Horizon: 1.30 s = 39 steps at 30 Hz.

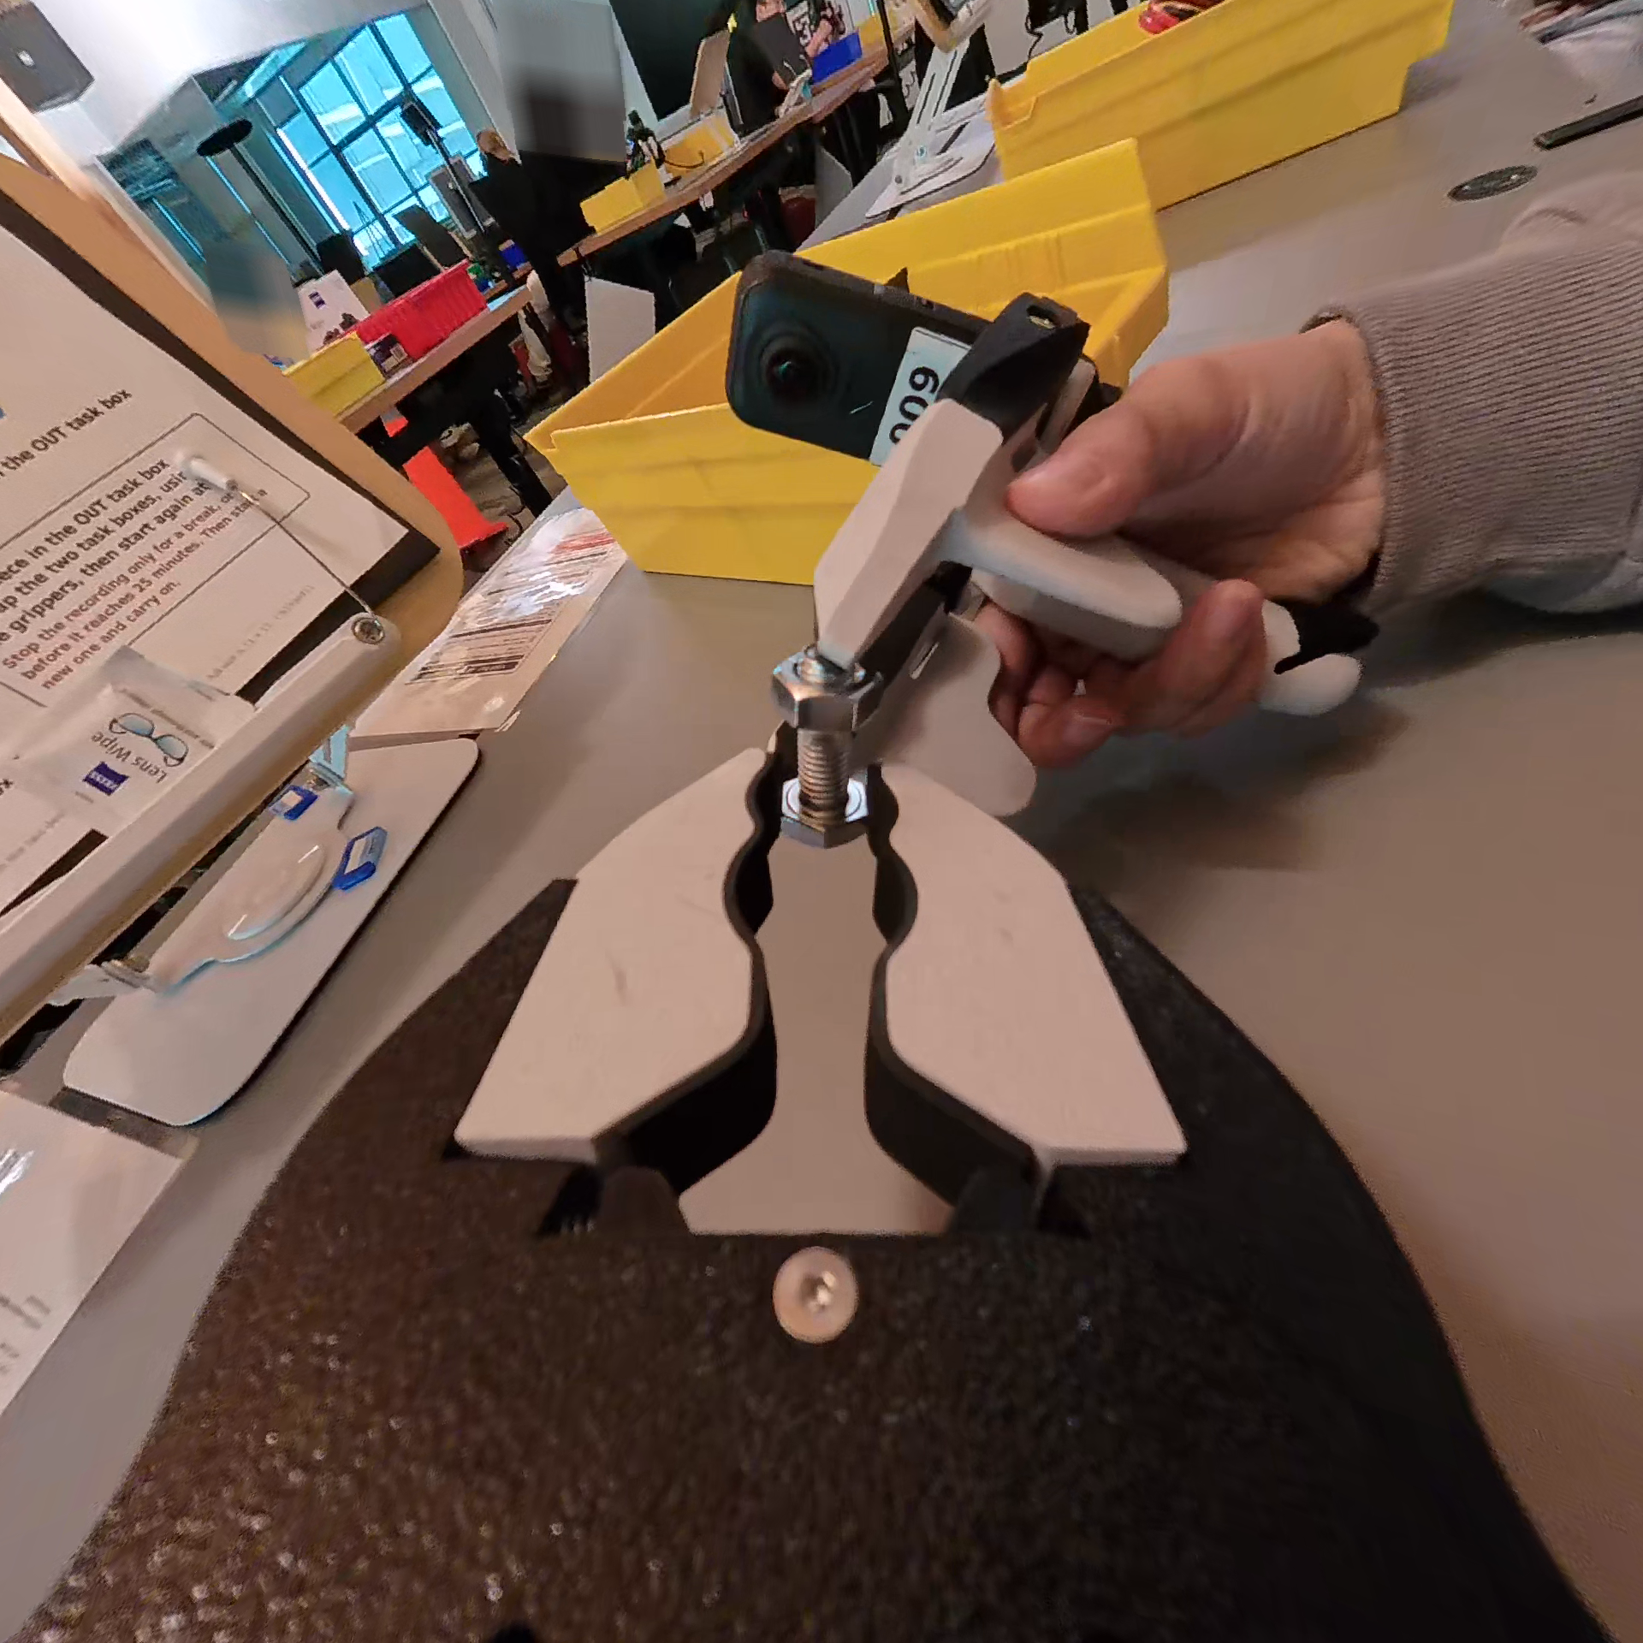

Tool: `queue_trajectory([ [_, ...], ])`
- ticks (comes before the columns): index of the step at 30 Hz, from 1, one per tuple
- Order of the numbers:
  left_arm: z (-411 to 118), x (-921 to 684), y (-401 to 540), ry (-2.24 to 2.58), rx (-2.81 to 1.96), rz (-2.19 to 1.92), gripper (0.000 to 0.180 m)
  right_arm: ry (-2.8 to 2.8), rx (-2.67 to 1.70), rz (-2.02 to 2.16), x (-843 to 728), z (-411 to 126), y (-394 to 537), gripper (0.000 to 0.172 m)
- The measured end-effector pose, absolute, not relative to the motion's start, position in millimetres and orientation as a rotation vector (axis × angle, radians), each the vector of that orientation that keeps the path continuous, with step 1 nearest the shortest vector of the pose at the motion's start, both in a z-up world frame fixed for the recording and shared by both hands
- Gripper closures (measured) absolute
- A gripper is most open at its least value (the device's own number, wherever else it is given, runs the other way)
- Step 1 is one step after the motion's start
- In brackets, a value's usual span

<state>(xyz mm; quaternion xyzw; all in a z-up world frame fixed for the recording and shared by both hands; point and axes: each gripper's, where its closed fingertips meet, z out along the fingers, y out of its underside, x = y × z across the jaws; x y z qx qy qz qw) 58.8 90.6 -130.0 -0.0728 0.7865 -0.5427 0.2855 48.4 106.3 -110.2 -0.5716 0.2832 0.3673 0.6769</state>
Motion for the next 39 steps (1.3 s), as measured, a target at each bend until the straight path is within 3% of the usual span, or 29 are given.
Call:
queue_trajectory([
  [18,-125,54,96,2.067,-0.338,-1.559,0.172,0.661,-1.302,0.811,47,-114,108,0.133],
  [21,-120,58,103,2.056,-0.548,-1.686,0.172,0.569,-1.348,0.662,48,-110,108,0.128],
  [25,-119,50,104,2.111,-0.683,-1.807,0.172,0.423,-1.420,0.168,55,-97,105,0.115],
  [31,-117,42,97,2.127,-0.620,-1.826,0.172,0.273,-1.470,-0.086,46,-89,107,0.128],
  [39,-114,37,90,2.106,-0.496,-1.778,0.172,0.221,-1.508,-0.071,38,-93,113,0.140],
])
